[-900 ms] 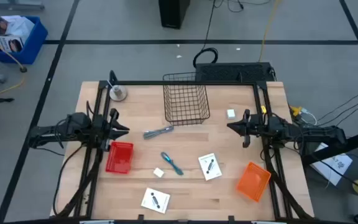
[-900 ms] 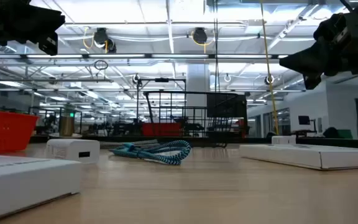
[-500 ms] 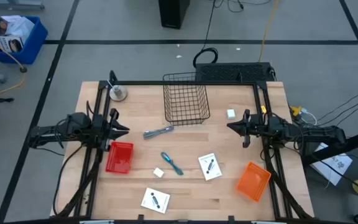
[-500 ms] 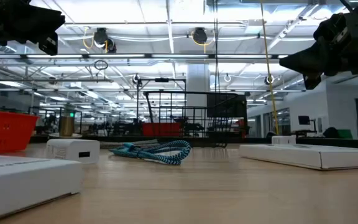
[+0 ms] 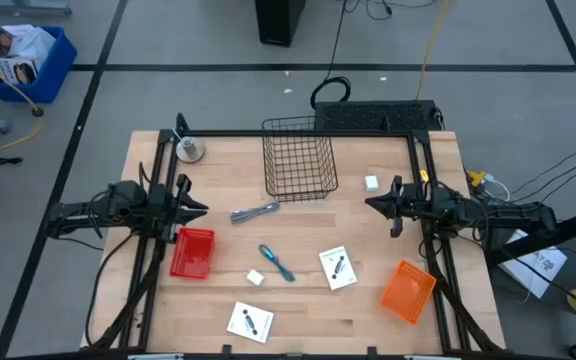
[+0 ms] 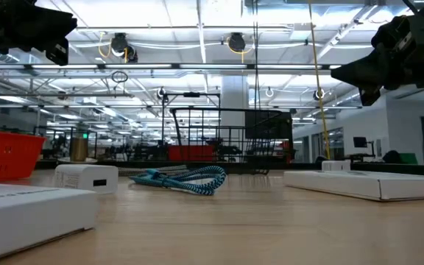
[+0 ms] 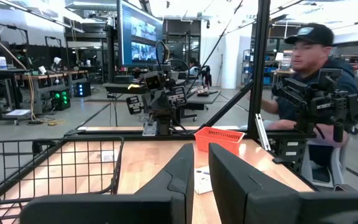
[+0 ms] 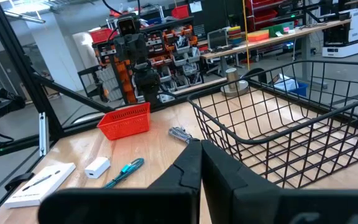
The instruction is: Pick and place items into bin
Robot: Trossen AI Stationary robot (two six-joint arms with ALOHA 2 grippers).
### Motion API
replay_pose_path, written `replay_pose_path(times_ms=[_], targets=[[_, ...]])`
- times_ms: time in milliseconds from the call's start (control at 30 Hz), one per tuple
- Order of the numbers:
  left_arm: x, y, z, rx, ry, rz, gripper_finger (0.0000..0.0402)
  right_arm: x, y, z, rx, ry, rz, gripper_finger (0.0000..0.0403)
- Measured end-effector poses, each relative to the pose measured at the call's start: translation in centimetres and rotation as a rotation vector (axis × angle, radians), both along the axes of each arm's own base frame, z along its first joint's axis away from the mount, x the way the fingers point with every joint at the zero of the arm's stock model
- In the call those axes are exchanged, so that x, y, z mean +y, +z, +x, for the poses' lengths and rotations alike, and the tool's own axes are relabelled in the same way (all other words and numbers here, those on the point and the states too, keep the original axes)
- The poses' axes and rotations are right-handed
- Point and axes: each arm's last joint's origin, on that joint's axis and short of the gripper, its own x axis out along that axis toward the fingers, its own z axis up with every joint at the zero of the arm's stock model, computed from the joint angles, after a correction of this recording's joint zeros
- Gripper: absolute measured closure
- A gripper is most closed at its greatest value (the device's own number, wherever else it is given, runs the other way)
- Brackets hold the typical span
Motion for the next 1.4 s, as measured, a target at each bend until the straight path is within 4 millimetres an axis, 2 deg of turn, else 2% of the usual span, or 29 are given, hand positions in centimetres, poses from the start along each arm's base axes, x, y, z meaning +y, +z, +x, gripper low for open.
replay_pose_path(times_ms=[1267, 1400], targets=[[0.00, -0.01, 0.00, 0.000, 0.000, 0.000, 0.0350, 0.00, 0.01, 0.00, -0.002, 0.000, 0.001, 0.0399], [0.00, 0.00, 0.00, 0.000, -0.001, 0.000, 0.0350, 0.01, 0.12, 0.00, -0.030, 0.003, 0.104, 0.0399]])
